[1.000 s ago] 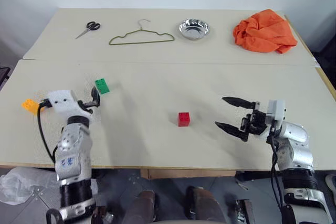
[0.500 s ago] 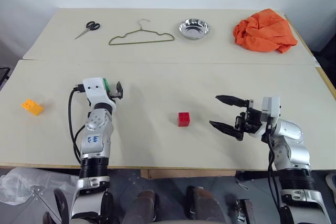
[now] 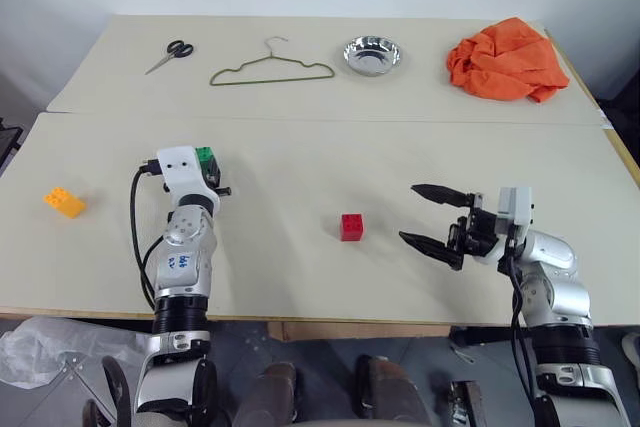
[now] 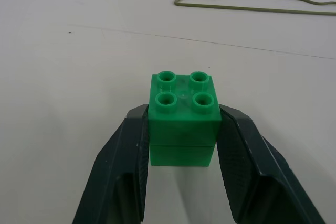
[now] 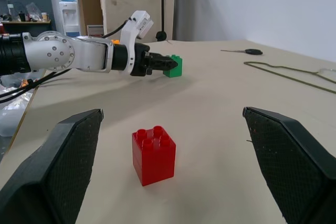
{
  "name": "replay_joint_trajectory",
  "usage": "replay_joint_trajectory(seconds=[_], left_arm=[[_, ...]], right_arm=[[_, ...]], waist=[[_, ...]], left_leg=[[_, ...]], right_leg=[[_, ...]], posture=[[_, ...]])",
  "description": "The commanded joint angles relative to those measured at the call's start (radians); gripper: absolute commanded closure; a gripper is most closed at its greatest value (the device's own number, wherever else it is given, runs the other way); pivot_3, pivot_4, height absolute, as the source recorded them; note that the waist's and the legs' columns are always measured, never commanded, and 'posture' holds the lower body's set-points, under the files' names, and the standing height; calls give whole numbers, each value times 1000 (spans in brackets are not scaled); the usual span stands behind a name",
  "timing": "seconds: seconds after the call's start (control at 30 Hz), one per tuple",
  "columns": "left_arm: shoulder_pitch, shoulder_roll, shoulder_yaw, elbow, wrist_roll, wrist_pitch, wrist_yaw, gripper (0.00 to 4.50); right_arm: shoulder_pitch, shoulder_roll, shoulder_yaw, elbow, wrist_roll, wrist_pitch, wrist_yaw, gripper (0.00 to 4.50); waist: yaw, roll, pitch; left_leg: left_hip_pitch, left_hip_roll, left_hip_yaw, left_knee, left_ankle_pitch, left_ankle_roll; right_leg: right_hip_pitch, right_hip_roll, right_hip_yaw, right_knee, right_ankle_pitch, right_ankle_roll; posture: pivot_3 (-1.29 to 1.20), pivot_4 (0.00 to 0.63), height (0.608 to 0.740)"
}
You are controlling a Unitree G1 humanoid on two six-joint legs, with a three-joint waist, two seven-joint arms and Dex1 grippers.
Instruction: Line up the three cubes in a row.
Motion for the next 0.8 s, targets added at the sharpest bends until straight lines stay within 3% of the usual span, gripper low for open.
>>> replay_joint_trajectory(seconds=[0.03, 0.13, 0.27, 0.33, 0.47, 0.57, 0.8], left_arm=[[23, 39, 12, -62, -44, -93, -111, 3036], [83, 129, 53, -154, -220, -124, -410, 3036], [171, 462, 7, -231, -454, -43, -1126, 3036], [129, 559, -79, -163, -440, -35, -1327, 3036], [17, 550, -239, -12, -337, -143, -1541, 3036], [-62, 487, -330, 135, -258, -223, -1615, 3036], [-221, 351, -345, 466, -172, -426, -1633, 3036]], right_arm=[[15, -16, -13, -15, 2, -8, -6, 0], [34, -29, -32, -29, 3, -9, -19, 0], [78, -88, -75, -49, 20, -2, -18, 0], [104, -115, -98, -62, 29, 1, -17, 0], [152, -133, -118, -112, 42, 9, -28, 0], [201, -131, -123, -166, 47, 16, -46, 0], [294, -129, -143, -272, 64, 37, -101, 0]], waist=[[-1, 0, 0], [-7, 0, 0], [-22, 0, 0], [-17, 3, 1], [1, 8, -1], [-2, 8, -1], [-4, 6, 0]], left_leg=[[0, 0, 0, 0, 0, 0], [0, 1, 1, 0, 0, 0], [-1, 4, 0, -1, 0, -2], [0, 4, -1, -1, 0, -2], [2, -3, -4, -1, 2, 2], [1, -3, -4, -1, 2, 3], [-1, -4, 2, -1, 3, 4]], right_leg=[[0, 0, 0, 0, 0, 0], [-1, 0, 0, 0, 0, 0], [-1, 0, 1, -1, -1, -2], [1, 0, 3, -1, -1, -2], [5, -2, 1, -7, 0, 0], [5, -2, 3, -5, 1, 1], [0, 1, -2, 0, 1, 2]], posture=[[0, 150, 740], [0, 150, 740], [0, 150, 740], [0, 150, 740], [0, 150, 740], [0, 150, 740], [0, 150, 740]])
